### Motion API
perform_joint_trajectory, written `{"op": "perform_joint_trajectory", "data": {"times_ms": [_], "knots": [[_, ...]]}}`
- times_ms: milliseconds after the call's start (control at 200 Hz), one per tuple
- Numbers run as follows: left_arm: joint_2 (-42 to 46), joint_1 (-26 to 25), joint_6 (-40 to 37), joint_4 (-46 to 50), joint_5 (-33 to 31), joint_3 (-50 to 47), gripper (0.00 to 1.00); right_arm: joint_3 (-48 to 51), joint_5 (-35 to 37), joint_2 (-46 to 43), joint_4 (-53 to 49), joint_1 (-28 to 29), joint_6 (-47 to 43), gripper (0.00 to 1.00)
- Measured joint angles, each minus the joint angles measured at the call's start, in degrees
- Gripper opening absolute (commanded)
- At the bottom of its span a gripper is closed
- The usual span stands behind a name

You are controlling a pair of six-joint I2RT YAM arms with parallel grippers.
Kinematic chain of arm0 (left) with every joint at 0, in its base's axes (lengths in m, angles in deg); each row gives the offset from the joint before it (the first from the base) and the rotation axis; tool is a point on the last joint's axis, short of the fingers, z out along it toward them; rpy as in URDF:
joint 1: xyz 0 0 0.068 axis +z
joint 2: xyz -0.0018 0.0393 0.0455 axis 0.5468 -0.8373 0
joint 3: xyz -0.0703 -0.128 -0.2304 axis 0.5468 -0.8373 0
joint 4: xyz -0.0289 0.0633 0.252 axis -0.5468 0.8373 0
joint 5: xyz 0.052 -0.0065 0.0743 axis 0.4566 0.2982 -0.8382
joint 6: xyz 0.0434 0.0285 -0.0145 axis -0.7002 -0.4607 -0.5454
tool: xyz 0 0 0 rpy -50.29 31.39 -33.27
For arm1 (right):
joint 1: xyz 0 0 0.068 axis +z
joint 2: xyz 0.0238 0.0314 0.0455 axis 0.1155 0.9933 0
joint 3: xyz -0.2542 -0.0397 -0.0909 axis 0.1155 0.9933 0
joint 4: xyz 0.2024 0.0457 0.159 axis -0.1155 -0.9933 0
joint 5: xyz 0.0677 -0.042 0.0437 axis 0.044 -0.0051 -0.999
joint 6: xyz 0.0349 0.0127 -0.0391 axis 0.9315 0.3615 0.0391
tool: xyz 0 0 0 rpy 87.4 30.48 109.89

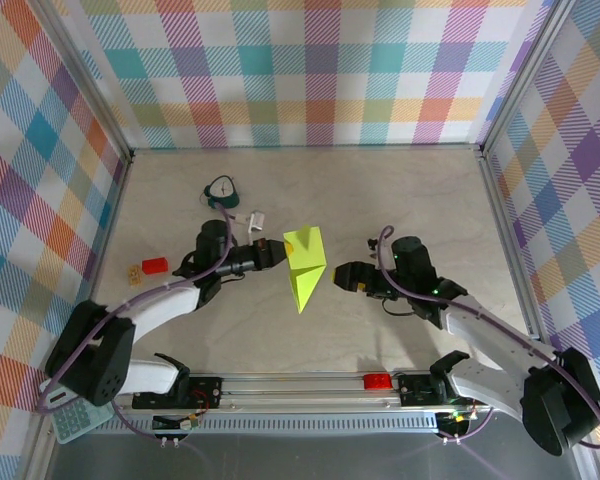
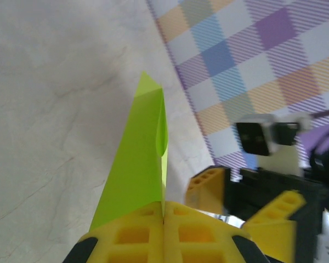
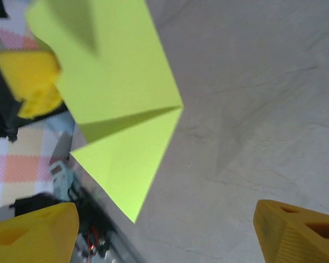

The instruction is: Fold a paper plane with a square sheet of paper (fold left side to right side)

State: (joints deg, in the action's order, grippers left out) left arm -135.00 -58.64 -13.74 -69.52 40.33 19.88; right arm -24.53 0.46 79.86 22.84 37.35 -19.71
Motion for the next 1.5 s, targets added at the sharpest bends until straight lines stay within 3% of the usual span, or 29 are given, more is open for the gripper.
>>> {"op": "perform_joint_trajectory", "data": {"times_ms": [170, 365, 455, 580, 1105, 1310, 1370, 1500], "knots": [[3.7, 0.7, 0.0, -1.0, 7.1, -1.5, 0.00, -1.5, -8.0, 6.1, 6.3, 0.0, -0.5, 0.81], [3.8, 0.7, 1.9, -4.3, 11.9, -3.1, 0.00, -3.3, -14.0, 10.3, 13.7, 0.0, 0.5, 0.69], [3.7, 0.7, 2.1, -4.7, 12.8, -3.3, 0.00, -4.0, -15.4, 10.4, 15.3, 0.0, 0.4, 0.58], [3.5, 0.7, 2.1, -4.5, 12.9, -3.7, 0.00, -5.5, -15.8, 10.4, 15.4, 0.0, 0.1, 0.45], [3.5, 0.7, 1.6, -3.0, 12.8, -4.7, 0.00, -11.1, -12.5, 11.1, 9.9, 0.0, -3.1, 0.23], [3.3, 0.7, 1.7, -3.4, 12.7, -5.3, 0.00, -12.0, -10.7, 12.5, 6.6, 0.0, -4.8, 0.00], [2.8, 0.7, 1.8, -3.9, 12.7, -5.9, 0.00, -12.2, -10.4, 13.2, 5.9, 0.0, -5.2, 0.00], [0.6, 0.7, 1.8, -4.9, 11.8, -7.3, 0.13, -12.2, -9.9, 15.7, 5.0, 0.0, -5.5, 0.00]]}}
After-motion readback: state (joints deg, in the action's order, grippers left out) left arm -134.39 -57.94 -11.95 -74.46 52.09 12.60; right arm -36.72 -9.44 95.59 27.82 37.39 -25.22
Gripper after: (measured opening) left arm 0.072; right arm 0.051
